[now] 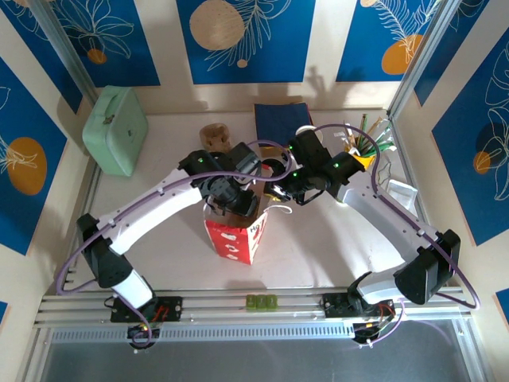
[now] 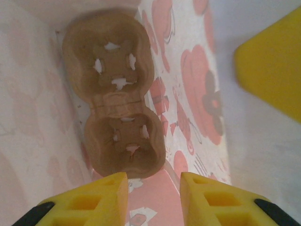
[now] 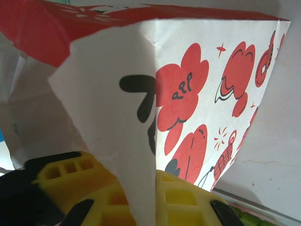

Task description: Pack the takeout coffee

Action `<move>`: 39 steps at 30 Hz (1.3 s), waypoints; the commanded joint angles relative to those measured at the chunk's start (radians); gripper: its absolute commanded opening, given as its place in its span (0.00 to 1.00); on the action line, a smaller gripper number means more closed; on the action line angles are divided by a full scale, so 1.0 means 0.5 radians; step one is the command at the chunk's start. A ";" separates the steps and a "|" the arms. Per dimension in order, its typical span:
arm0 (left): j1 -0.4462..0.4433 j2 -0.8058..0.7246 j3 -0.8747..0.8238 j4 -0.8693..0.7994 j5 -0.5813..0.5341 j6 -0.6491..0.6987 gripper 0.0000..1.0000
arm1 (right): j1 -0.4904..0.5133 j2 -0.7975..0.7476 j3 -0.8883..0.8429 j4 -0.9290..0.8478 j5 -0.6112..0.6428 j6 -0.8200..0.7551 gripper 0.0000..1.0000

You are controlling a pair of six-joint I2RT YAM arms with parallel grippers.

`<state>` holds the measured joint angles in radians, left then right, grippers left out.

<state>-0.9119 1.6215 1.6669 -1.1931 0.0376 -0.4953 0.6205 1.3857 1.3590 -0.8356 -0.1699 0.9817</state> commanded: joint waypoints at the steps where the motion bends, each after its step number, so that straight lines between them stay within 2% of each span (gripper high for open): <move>1: 0.001 0.042 -0.068 0.010 0.080 0.036 0.33 | -0.012 -0.005 -0.031 0.026 -0.076 0.029 0.00; 15: 0.114 0.168 -0.303 0.219 0.302 0.071 0.26 | -0.024 0.002 -0.076 0.049 -0.117 0.031 0.00; 39: 0.182 0.380 -0.504 0.373 0.397 0.089 0.18 | -0.029 0.043 -0.015 -0.009 -0.120 0.003 0.00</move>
<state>-0.8341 1.7741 1.4391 -0.9966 0.2031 -0.4622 0.6079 1.3937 1.3331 -0.8162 -0.2138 0.9886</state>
